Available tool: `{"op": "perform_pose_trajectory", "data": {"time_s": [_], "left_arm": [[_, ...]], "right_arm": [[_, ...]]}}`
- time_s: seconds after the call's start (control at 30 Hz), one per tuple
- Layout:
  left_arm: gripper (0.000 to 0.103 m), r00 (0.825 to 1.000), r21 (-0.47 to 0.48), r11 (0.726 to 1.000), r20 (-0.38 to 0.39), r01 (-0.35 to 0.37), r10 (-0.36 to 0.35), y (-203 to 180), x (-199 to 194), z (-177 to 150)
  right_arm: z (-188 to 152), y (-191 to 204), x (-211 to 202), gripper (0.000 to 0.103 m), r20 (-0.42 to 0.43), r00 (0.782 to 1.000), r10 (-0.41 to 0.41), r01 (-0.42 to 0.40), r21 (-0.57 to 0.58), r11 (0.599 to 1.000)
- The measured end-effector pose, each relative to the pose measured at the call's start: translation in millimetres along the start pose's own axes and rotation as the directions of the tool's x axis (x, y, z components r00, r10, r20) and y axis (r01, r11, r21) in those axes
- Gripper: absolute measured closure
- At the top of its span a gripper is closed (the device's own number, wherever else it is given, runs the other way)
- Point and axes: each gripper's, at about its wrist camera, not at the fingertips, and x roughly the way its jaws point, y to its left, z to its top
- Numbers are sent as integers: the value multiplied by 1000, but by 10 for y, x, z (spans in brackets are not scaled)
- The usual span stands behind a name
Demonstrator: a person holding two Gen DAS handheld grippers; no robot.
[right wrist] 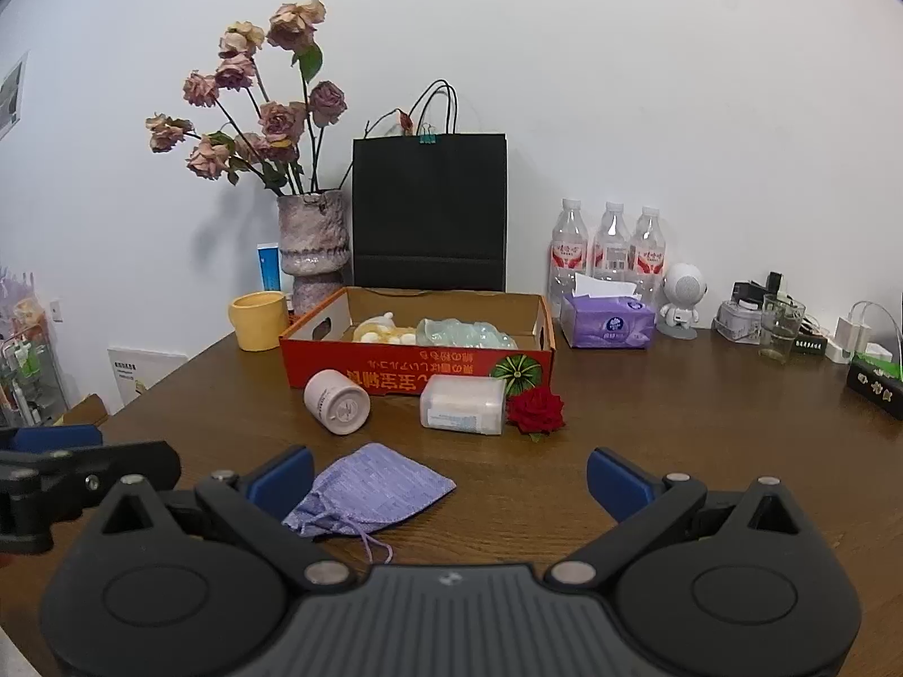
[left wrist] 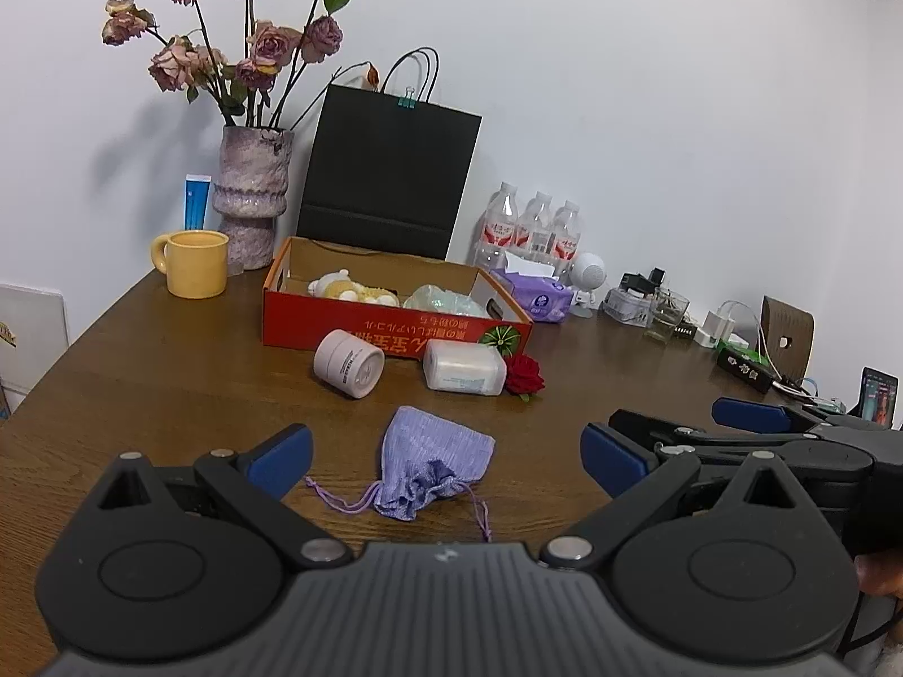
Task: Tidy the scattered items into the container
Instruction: 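Move the left gripper to the lavender pouch while the right gripper approaches the red rose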
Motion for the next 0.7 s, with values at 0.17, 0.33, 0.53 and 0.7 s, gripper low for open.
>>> {"op": "perform_pose_trajectory", "data": {"time_s": [0.17,0.33,0.53,0.7], "left_arm": [[0,1000,0,1000,-14,-12,12,1,95,-5],[0,999,-7,1000,-32,-22,22,21,205,-5],[0,998,3,999,-53,-35,35,36,354,36],[0,997,11,999,-65,-41,41,51,473,74]], "right_arm": [[-29,-57,93,0,-13,1000,6,-5,13,1000],[-27,-95,206,0,-26,1000,7,-6,10,1000],[-5,-151,336,0,-34,999,14,-14,16,1000],[27,-203,462,0,-42,999,14,-13,29,999]]}}
